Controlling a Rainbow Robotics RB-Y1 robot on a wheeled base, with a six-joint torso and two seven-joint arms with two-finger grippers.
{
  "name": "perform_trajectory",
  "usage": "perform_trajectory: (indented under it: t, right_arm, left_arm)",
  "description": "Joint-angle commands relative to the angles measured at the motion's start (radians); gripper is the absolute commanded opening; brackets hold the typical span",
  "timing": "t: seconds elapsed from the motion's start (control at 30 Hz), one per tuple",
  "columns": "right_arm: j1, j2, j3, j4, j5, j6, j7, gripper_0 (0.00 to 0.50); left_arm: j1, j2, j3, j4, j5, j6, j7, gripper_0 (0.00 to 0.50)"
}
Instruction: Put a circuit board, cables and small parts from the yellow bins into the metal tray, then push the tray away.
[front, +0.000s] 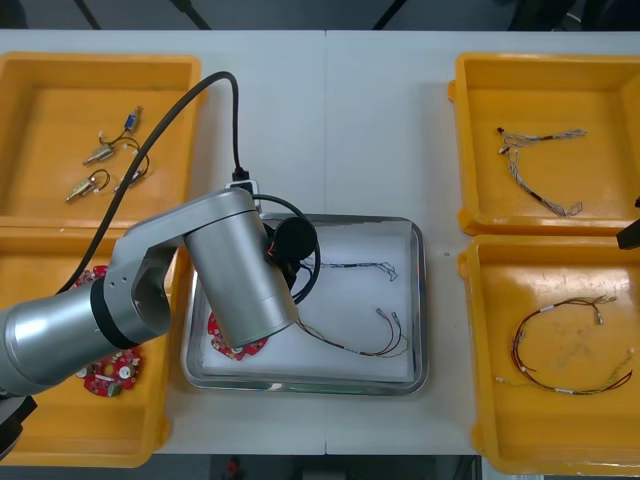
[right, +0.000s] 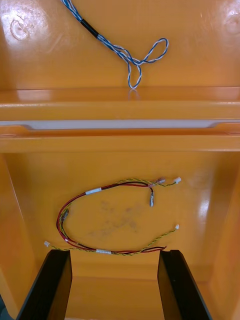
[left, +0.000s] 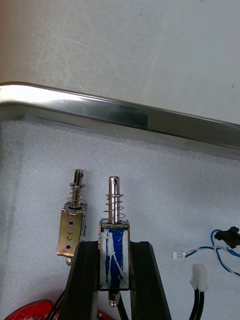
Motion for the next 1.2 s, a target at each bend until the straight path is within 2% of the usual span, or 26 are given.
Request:
perform_trajectory:
  t: [0.03,0.6,0.67,0.73,0.83,0.97,1.2]
  right_arm:
    - [0.009,-0.044,-0.029,-0.022,-0.008,0.003,-0.040,0.500]
    - [0.009,-0.044,-0.029,-0.022,-0.008,0.003,-0.040,0.500]
    - [0.009,-0.044,-0.029,-0.022,-0.008,0.003,-0.040,0.500]
    - [0.009,-0.044,-0.029,-0.022,-0.008,0.003,-0.040,0.500]
    - [0.009,-0.044,-0.029,-0.022,-0.008,0.003,-0.040,0.500]
    - [0.009,-0.044,-0.029,-0.022,-0.008,0.003,-0.040,0.500]
    - [0.009,-0.044,-0.029,-0.022,-0.008,0.003,-0.040,0.500]
  left_arm:
    - [0.011,-0.034,-0.040,-0.011,-0.028,-0.011,-0.005,0.002]
    - [0.011,-0.039,-0.109,0.029,-0.059,-0.029,0.001,0.007]
    - [0.011,-0.039,-0.109,0.029,-0.067,-0.029,-0.003,0.070]
    - [0.011,-0.039,-0.109,0.029,-0.078,-0.035,-0.005,0.206]
    - [0.010,-0.037,-0.109,0.028,-0.088,-0.041,-0.003,0.322]
    - [-0.007,-0.030,-0.109,0.020,-0.087,-0.040,0.000,0.411]
    - [-0.046,0.000,-0.069,-0.071,-0.015,-0.005,0.009,0.470]
